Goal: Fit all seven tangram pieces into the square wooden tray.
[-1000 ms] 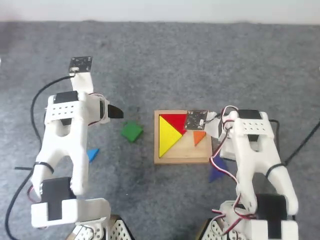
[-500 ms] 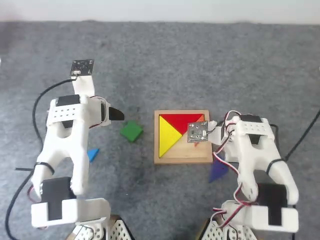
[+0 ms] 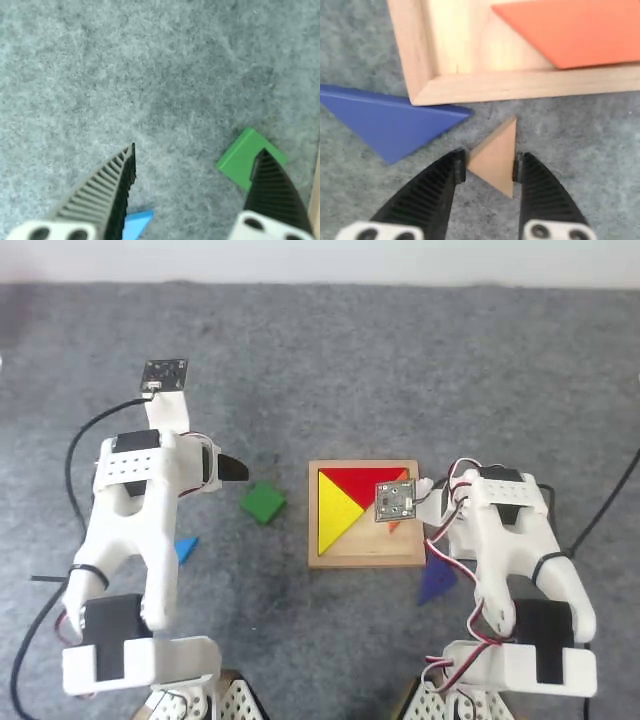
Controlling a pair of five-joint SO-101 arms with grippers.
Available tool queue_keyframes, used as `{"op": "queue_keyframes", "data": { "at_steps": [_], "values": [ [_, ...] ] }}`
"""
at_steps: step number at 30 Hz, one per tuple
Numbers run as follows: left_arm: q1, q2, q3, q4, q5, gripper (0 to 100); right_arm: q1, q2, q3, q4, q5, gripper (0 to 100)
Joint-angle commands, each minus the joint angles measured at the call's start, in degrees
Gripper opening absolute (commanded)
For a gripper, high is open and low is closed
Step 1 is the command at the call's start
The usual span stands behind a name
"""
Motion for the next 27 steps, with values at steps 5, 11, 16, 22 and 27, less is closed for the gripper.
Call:
{"op": "queue_keyframes", "data": {
  "at_steps": [5,11,16,22,27],
  "values": [
    [-0.4,-0.3,-0.6,-1.1,-0.4,35,0.3,0.0,-4.8,7.7,-2.7,12.1],
    [-2.8,-0.4,-1.6,-1.1,-0.4,35,0.1,0.0,-11.9,12.8,-10.2,12.1],
    [-7.6,-0.3,-5.2,-0.6,-0.4,35,-2.9,0.0,-16.8,17.1,-16.2,12.1],
    [-7.8,-0.2,-8.7,6.2,-8.4,35,-11.6,0.0,-24.9,25.1,-31.1,12.1],
    [-7.0,-0.2,-11.6,12.7,-15.3,36,-20.5,0.0,-26.1,24.8,-50.7,12.1]
  ]
}}
